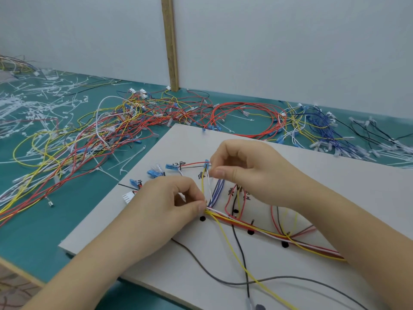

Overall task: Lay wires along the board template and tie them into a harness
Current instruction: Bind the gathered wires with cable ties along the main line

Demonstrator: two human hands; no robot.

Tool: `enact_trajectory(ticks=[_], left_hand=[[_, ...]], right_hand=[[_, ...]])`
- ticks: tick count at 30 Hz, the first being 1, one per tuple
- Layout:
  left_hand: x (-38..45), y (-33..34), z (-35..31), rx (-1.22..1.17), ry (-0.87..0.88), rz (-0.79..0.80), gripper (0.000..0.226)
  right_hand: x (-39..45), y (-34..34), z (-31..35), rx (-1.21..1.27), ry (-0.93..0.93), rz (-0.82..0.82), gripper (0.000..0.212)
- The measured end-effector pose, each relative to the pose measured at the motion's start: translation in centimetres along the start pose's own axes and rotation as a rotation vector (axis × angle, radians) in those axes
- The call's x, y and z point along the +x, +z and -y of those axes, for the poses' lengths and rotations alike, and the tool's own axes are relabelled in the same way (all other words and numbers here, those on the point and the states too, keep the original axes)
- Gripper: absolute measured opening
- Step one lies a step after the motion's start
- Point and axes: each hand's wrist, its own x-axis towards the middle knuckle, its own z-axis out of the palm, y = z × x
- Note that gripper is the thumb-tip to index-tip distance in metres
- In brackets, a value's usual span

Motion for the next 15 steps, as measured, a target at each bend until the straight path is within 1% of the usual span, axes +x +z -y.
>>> enact_trajectory(ticks=[3, 11, 15], left_hand=[[0.02, -0.16, -0.3, 0.12, 0.038, -0.019, 0.007], [0.36, -0.16, -0.52, 0.346, 0.183, -0.015, 0.023], [0.81, -0.01, -0.04, 0.395, 0.163, -0.009, 0.018]], right_hand=[[-0.15, 0.28, 0.45, 0.068, 0.021, 0.07, 0.022], [-0.2, 0.23, 0.83, 0.261, 0.055, 0.115, 0.025], [-0.25, 0.35, 0.73, 0.312, 0.076, 0.13, 0.026]])
